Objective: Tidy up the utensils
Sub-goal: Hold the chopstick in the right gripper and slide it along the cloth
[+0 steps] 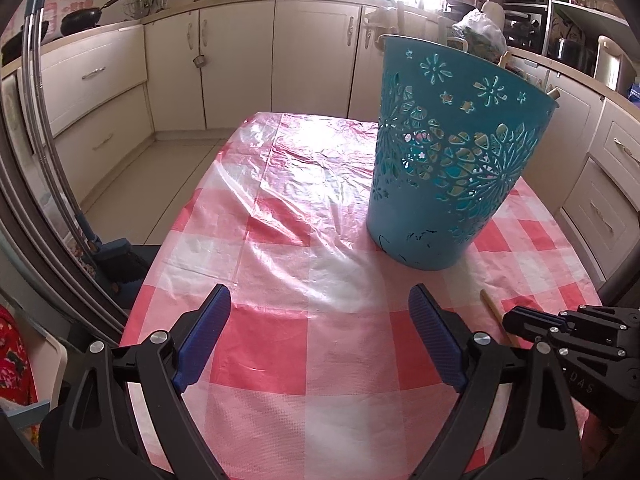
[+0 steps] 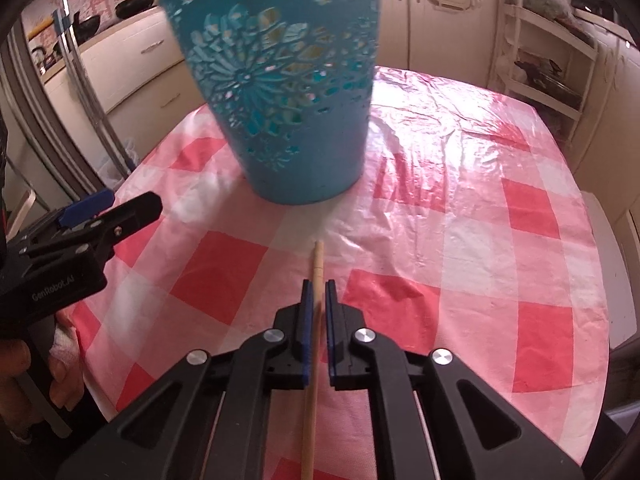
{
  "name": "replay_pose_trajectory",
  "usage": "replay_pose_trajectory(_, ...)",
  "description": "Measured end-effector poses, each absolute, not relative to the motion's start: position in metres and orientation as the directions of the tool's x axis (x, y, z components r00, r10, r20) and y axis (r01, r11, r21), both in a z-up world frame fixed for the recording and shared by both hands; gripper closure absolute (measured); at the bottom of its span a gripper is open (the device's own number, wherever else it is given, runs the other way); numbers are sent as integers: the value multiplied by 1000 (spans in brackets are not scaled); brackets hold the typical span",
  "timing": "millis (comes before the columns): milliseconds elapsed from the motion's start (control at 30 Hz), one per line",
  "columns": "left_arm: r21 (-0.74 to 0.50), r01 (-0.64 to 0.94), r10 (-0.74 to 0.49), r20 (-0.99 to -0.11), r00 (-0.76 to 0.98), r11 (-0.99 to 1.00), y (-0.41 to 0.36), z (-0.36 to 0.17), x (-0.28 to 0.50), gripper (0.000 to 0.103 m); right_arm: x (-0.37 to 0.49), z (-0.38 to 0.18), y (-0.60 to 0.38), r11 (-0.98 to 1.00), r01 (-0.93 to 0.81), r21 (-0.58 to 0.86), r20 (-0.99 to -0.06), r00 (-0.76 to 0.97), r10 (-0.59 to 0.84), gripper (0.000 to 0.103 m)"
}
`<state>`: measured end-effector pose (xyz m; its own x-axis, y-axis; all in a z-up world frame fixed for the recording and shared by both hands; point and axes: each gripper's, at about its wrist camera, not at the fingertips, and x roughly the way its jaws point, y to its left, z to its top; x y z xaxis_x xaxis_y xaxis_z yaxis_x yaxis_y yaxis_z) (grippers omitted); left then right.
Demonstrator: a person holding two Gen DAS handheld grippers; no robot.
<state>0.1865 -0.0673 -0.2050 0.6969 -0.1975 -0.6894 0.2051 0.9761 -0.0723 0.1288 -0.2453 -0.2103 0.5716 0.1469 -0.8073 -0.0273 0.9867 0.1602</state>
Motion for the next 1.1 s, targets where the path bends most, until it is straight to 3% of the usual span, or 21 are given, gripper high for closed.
replay_pose_trajectory(67,-66,210,-196,-693,694,975,-71,-206,188,16,130,-213,-254,979,-3,206,-809,563,172,93)
replay_pose_trajectory(200,-56,215,-192,-702,686,975,-81,-210,193,16,129,-212,-252,981,-43,189,-809,559,180,71)
replay_pose_trajectory(367,-30,229,-182,-710,681,973,-91,-215,196,16,130,-214,-246,988,-82,134,-802,576,157,71)
replay_pose_trajectory(400,-26,232,-181,-712,678,972,-93,-216,196,16,130,-214,-243,989,-89,116,-801,580,147,71)
replay_pose_trajectory(467,-27,231,-180,-717,674,973,-93,-217,197,16,127,-215,-238,991,-106,78,-800,587,125,83)
replay_pose_trajectory(500,-30,229,-180,-718,672,973,-92,-217,197,16,127,-215,-237,990,-117,79,-800,585,133,94)
replay_pose_trajectory(533,-32,228,-181,-720,670,973,-92,-218,197,16,126,-215,-238,989,-123,88,-800,582,143,96)
replay_pose_trajectory(867,-15,242,-177,-727,663,970,-96,-220,197,16,133,-212,-229,984,-163,77,-824,545,155,93)
replay_pose_trajectory(1100,-22,240,-179,-732,657,971,-96,-222,197,16,131,-212,-239,986,-101,134,-820,547,168,97)
